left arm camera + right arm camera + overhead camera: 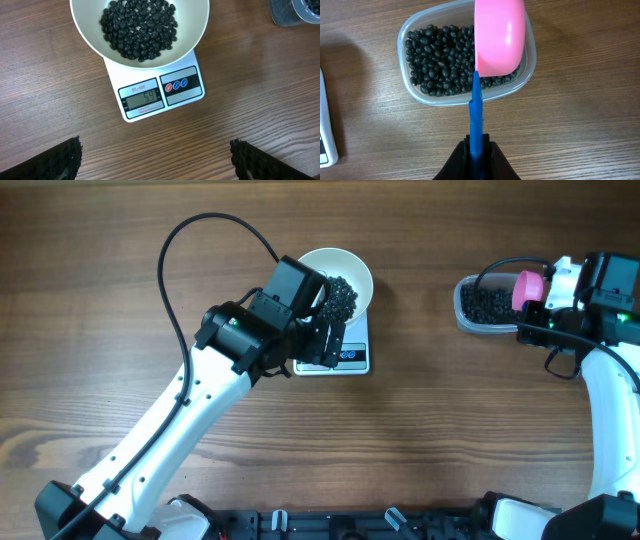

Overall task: Scoop item into bowl and weigh 150g on scale
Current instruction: 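Return empty scoop to bean tub with right gripper, then scoop black beans from tub with right gripper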

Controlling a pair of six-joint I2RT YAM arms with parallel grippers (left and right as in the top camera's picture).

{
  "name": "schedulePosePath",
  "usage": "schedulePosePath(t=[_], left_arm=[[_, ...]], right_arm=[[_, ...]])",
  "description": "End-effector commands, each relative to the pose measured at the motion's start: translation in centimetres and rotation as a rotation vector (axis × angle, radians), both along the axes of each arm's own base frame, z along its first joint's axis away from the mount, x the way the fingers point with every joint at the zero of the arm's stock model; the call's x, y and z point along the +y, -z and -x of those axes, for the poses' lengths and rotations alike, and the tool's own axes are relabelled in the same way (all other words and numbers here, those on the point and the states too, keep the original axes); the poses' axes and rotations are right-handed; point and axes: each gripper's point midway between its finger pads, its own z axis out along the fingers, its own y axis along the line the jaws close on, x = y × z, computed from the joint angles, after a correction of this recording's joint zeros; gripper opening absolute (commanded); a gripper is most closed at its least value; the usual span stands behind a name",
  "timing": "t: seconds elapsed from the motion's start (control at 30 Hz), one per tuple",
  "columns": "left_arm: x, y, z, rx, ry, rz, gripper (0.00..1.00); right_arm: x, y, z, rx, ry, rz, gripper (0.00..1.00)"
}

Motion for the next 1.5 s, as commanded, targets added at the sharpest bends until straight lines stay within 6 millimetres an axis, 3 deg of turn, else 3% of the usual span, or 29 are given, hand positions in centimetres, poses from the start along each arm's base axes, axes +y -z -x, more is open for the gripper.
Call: schedulePosePath(t=[0.0, 0.5, 0.67, 0.9, 1.1, 1.23, 1.47], left_arm=[[0.0, -1.0, -0.1, -0.033, 0.016, 0.002, 0.99], [0.0, -1.0, -0.1, -0.033, 0.016, 0.001, 1.0], [0.0, -1.0, -0.1, -0.034, 0.016, 0.001, 1.0], [0.0, -1.0, -0.1, -0.034, 0.016, 0.001, 1.0], [0.0, -1.0, -0.1, -0.034, 0.016, 0.001, 1.0], [0.0, -1.0, -0.1, -0.034, 0.016, 0.001, 1.0], [0.0, -1.0, -0.1, -0.034, 0.016, 0.001, 1.0]], right_arm=[[0.5, 1.0, -0.1, 0.022, -0.03, -0.026, 0.04], [1.7, 5.8, -0.5, 0.175, -0.077, -0.002, 0.04], [2.0, 5.7, -1.4, 0.146, -0.111, 0.004, 0.04], [5.4, 5.8, -1.1, 0.128, -0.324, -0.118, 0.04], [5.5, 6.0, -0.6, 0.148, -0.349, -0.119, 0.04], [7.2, 5.6, -0.4, 0.122, -0.427, -0.197, 0.04], [7.3, 5.6, -0.1, 0.134, -0.417, -0.205, 0.04]])
